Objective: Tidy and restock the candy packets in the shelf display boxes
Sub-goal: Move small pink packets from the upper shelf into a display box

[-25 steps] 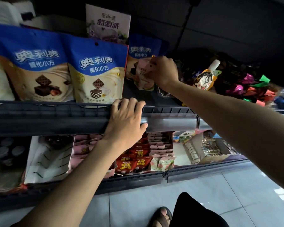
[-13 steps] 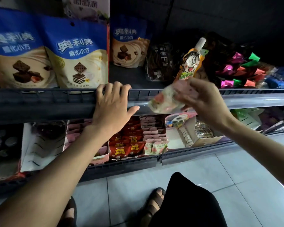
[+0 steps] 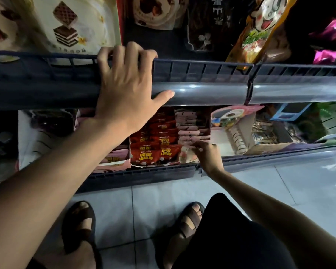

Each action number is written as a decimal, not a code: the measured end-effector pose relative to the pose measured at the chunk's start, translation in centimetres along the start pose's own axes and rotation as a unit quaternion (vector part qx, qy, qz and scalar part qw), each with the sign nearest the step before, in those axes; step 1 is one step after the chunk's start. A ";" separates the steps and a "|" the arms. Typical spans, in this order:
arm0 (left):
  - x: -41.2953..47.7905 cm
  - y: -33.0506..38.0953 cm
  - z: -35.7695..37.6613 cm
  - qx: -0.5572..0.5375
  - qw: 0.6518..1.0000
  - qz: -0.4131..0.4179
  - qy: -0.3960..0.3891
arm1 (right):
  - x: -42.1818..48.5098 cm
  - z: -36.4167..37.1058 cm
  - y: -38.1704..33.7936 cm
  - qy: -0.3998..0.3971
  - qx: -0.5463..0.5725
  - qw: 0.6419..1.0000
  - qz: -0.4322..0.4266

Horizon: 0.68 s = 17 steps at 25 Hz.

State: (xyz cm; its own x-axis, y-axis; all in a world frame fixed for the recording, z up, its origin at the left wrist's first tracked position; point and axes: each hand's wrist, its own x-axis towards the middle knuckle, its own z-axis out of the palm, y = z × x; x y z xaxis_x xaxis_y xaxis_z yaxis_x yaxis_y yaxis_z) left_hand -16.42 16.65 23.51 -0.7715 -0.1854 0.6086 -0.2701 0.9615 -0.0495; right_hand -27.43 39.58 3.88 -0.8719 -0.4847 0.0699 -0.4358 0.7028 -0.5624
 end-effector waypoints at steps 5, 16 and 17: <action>-0.1 0.0 0.2 -0.001 1.000 -0.001 0.004 | -0.2 2.1 1.4 0.029 -0.066 0.997 -0.028; -0.1 0.0 0.2 0.003 1.000 0.000 0.008 | -0.4 3.4 2.3 0.060 -0.208 0.973 -0.084; 0.0 0.1 0.2 0.005 1.000 -0.001 0.005 | -0.4 3.5 2.4 0.060 -0.216 0.971 -0.087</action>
State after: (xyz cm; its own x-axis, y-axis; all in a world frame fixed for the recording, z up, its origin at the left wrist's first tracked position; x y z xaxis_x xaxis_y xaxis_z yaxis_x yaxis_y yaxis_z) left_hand -16.50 16.69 23.34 -0.7650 -0.1841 0.6171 -0.2769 0.9592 -0.0570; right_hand -27.36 39.60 -0.37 -0.7847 -0.5700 0.2434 -0.6096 0.7808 -0.1369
